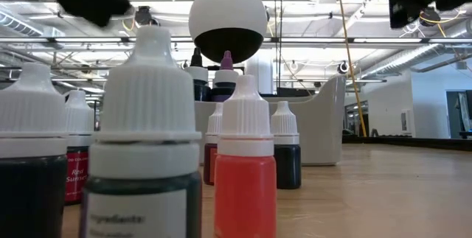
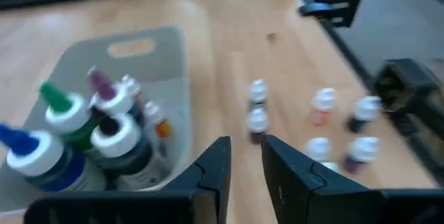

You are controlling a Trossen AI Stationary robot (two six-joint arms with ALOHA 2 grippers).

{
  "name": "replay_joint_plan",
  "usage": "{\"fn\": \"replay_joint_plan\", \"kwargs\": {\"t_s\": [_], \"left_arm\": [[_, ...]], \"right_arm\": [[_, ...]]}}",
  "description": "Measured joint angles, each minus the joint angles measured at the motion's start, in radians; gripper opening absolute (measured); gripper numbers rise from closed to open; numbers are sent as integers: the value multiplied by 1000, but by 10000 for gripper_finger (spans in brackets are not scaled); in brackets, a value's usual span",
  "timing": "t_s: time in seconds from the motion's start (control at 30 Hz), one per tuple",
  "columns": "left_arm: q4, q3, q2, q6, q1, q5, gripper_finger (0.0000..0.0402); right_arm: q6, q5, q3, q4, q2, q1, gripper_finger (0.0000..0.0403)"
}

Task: Pick & Place food coloring
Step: Put the small black food coloring bottle into the gray bin

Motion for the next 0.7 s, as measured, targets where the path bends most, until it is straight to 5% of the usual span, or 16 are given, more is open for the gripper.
{"fn": "replay_joint_plan", "kwargs": {"t_s": [0.17, 0.37, 0.7], "left_arm": [[-236, 141, 12, -36, -133, -79, 57], [-281, 153, 11, -146, -171, -75, 7], [-280, 145, 56, -273, -169, -76, 7]], "right_arm": [[111, 0, -60, 22, -10, 1, 1], [213, 3, -89, 36, 52, 15, 0], [-85, 0, -88, 228, 83, 78, 0]]}}
